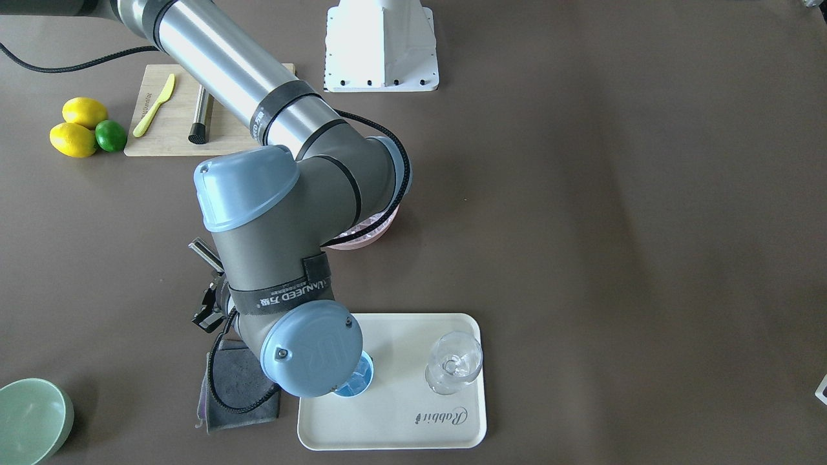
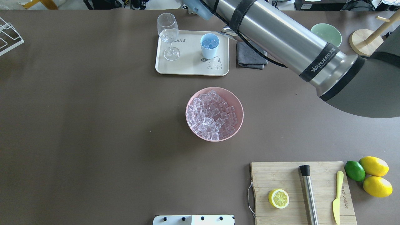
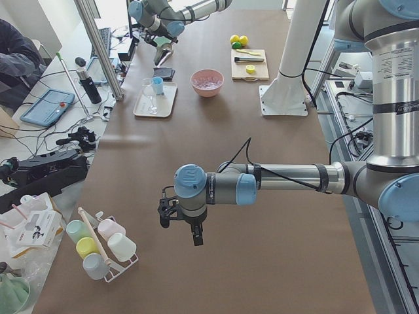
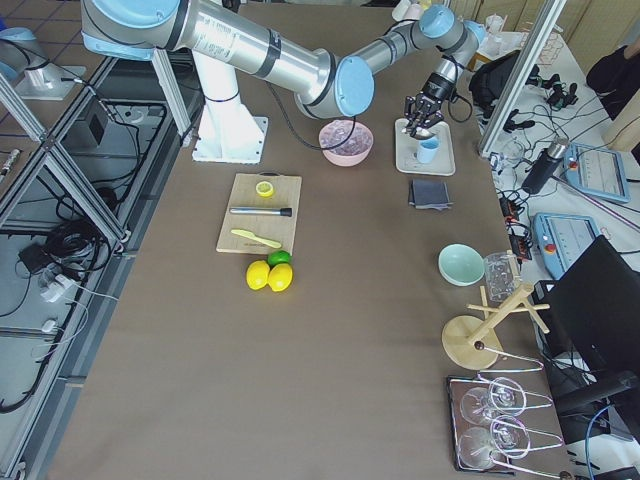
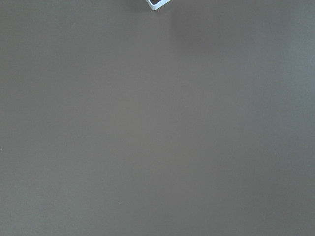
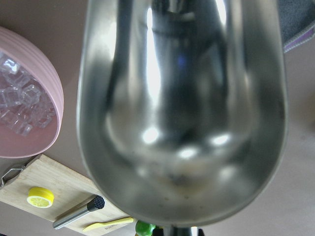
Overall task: Put ice in cup with scoop
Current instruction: 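Carry the empty scoop back toward its spot near the green bowl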
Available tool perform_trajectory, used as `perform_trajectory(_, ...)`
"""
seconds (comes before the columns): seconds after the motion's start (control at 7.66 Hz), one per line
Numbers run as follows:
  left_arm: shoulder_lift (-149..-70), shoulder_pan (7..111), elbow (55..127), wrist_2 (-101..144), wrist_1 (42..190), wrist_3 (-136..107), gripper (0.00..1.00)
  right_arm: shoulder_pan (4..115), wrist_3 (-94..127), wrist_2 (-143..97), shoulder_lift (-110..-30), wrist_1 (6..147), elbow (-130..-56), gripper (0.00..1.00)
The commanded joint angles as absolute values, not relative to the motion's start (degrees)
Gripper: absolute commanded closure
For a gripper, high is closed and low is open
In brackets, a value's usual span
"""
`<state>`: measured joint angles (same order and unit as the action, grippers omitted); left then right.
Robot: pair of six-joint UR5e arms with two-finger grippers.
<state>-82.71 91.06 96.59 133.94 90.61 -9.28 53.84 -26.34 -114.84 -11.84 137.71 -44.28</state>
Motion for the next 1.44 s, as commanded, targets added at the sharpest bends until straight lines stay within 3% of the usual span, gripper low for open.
perform_trajectory(0.0, -82.7, 91.1, 96.5, 133.9, 90.6, -9.3, 0.02, 57.1, -25.0, -116.6, -23.2, 146.8, -67.9, 1.00)
perform_trajectory(0.65, -82.9, 91.0, 96.2, 133.9, 90.6, -9.2, 0.02, 65.0, -9.8, -123.0, -57.2, 145.4, -107.2, 1.00)
perform_trajectory(0.78, -82.9, 91.0, 96.2, 133.9, 90.6, -9.3, 0.02, 66.7, -6.1, -123.2, -63.5, 140.0, -110.3, 1.00)
perform_trajectory(1.31, -82.9, 91.0, 96.2, 133.9, 90.7, -9.3, 0.02, 70.7, -5.8, -127.1, -72.3, 136.5, -110.0, 1.00)
